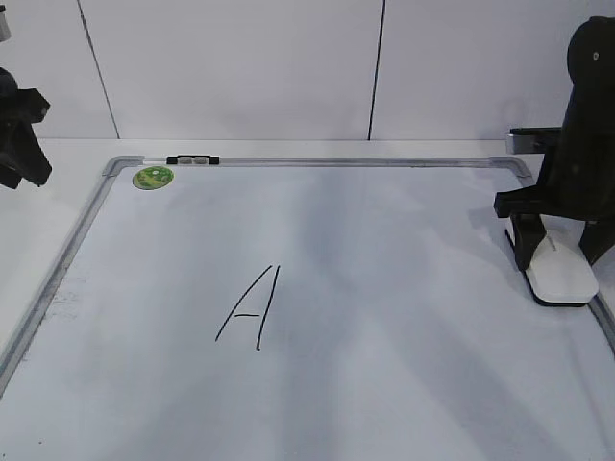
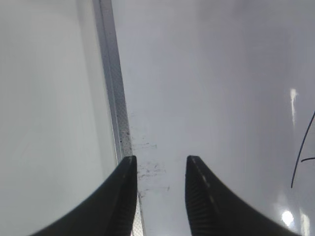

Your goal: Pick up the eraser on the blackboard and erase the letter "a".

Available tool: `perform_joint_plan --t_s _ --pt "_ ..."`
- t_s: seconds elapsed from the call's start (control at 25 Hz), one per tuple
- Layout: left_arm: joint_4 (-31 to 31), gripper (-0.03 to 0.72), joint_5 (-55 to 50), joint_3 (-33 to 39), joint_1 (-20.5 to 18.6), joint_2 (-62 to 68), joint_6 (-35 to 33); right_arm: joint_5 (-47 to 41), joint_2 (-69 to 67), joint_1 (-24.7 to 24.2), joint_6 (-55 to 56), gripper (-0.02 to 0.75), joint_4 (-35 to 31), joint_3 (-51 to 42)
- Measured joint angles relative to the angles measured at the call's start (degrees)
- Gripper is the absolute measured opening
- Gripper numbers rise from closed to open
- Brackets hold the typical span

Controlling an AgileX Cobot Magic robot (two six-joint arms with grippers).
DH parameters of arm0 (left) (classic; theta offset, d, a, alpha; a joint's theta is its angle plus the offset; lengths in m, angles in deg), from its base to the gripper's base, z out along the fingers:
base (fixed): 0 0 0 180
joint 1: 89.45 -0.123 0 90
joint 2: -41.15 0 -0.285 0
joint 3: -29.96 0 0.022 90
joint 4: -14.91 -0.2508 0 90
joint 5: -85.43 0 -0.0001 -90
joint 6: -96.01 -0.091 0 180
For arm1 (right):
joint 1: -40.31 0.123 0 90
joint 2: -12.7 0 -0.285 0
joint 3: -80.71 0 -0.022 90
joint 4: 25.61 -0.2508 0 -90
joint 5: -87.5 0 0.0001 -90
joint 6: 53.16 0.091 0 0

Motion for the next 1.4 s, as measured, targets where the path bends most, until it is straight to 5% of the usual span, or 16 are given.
perform_joint_plan --t_s 1.4 --pt "0.00 0.253 0.00 0.00 0.00 0.00 0.00 -0.12 0.00 0.00 -2.13 0.595 0.22 0.00"
